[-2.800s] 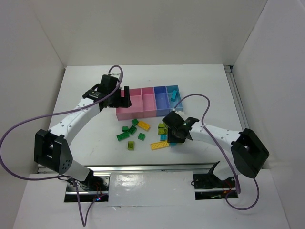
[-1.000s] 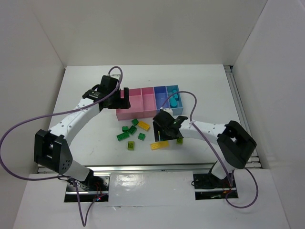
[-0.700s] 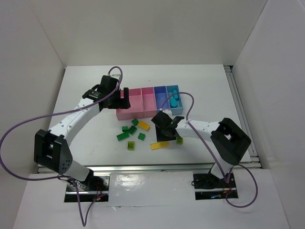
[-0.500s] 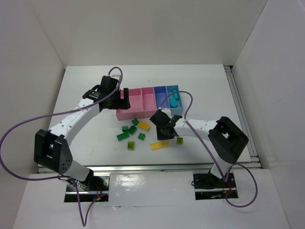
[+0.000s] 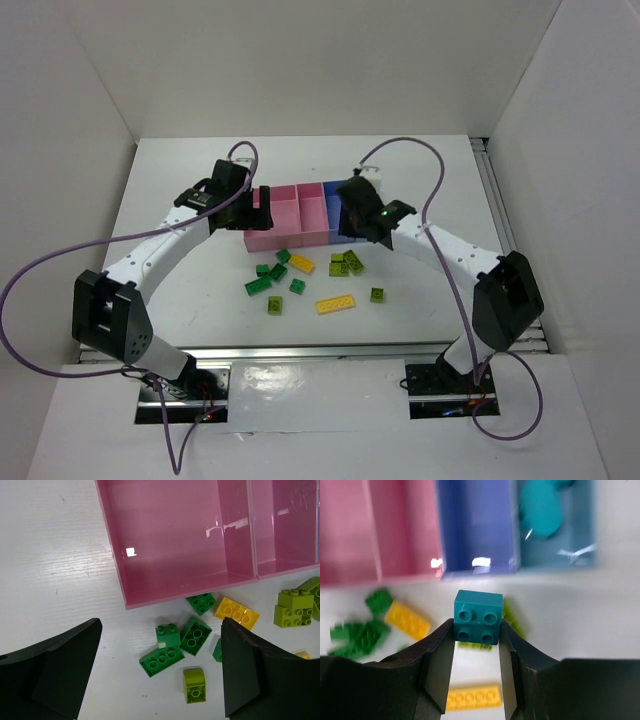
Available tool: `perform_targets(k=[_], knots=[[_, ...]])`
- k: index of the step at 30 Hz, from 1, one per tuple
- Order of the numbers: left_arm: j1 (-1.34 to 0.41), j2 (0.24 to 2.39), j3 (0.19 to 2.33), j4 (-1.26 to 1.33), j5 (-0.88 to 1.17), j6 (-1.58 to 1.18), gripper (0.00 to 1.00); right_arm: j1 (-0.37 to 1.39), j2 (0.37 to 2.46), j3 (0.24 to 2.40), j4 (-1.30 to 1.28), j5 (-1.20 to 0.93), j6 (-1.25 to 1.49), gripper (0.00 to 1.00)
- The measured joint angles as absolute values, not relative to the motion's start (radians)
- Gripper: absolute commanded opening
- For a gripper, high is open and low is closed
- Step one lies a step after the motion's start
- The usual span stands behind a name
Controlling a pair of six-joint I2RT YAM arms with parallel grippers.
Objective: Sort the legos into containers by color
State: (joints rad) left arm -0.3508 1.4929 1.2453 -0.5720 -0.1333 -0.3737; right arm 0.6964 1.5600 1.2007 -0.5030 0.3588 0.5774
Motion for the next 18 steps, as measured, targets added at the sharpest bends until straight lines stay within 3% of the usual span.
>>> perform_targets(k=[7,8,12,14,18], knots=[[-0.351,1.497,1.245,-0.574,-0.111,-0.369,0.98,0.503,1.729,1.386,-0.455,0.367,0.495,0.37],[-0.351,1.497,1.245,-0.577,-0.109,-0.368,0.98,0.490,1.757,1.408,-0.450,0.366,0.485,0.41],[-0.351,1.497,1.245,-0.583,-0.108,-0.367,0.99,0.454,1.876,1.517,-0.456,0.364,0.462,0.72],[-0.351,1.497,1.245,-0.586,-0.108,-0.367,0.99,0.447,1.905,1.551,-0.455,0.375,0.457,0.80],[-0.351,1.497,1.245,-0.600,-0.108,-0.368,0.99,0.455,1.851,1.504,-0.448,0.413,0.452,0.73]])
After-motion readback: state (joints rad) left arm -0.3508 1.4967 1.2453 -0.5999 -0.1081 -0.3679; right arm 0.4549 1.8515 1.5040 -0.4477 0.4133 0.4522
